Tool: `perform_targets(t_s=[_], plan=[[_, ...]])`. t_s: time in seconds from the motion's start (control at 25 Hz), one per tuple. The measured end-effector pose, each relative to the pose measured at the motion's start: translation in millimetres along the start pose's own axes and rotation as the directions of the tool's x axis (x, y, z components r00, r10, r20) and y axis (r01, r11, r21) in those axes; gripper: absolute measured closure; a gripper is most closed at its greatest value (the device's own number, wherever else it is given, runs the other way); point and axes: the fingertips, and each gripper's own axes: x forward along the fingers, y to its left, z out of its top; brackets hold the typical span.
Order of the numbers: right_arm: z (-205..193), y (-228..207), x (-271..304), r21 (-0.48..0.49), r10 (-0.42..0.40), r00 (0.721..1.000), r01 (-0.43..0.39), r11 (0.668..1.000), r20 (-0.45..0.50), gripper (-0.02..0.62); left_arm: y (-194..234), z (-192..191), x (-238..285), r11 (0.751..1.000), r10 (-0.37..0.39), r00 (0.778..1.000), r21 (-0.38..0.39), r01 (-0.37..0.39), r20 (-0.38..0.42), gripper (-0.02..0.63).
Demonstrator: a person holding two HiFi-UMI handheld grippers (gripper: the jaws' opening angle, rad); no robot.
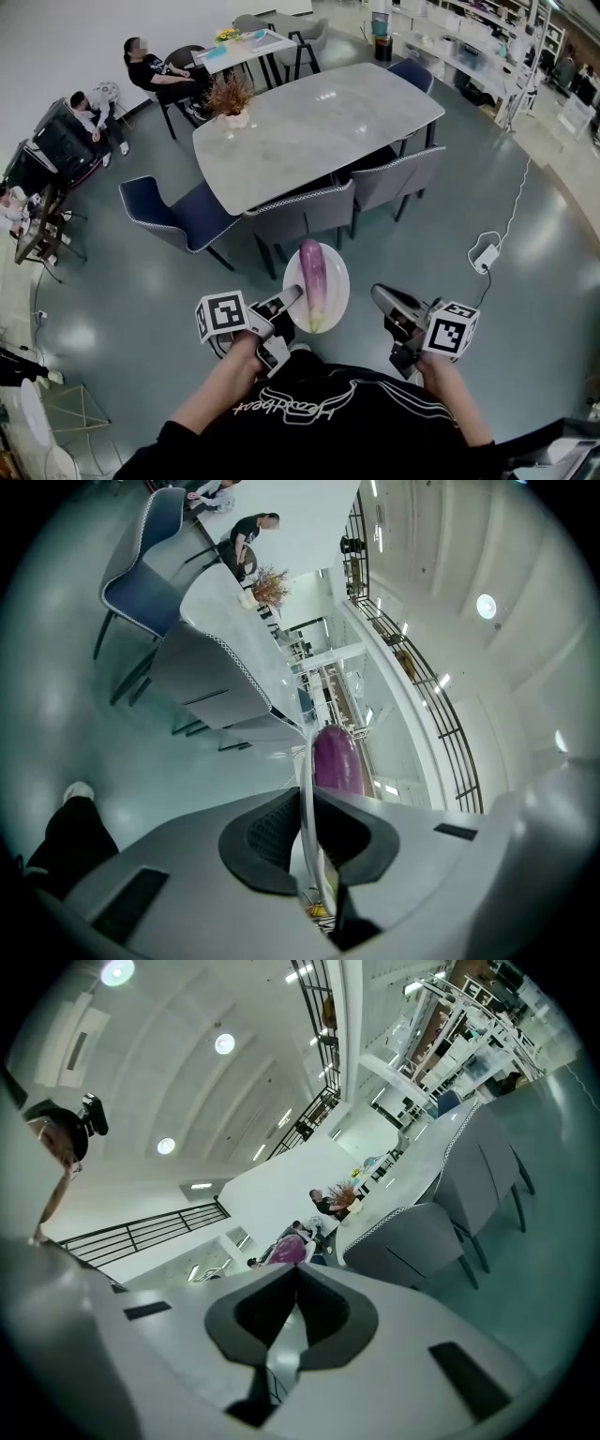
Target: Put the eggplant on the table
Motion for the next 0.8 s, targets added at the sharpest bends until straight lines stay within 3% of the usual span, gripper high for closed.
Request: perform_targets(t_s=[0.44,0.8], plan=[[20.4,-38.6,15.2,0.025,0.0,0.999,-0.001,1.0,0.048,0.589,2.5,28.5,38.8,0.999,0.01,0.999,0.031,-0.009,-0.033,0.572],[71.1,-90.6,76.7,0.031,-0.026,0.999,0.025,0.999,0.044,0.589,4.8,118.8,96.7,1.0,-0.004,0.999,0.029,0.005,-0.041,0.572]])
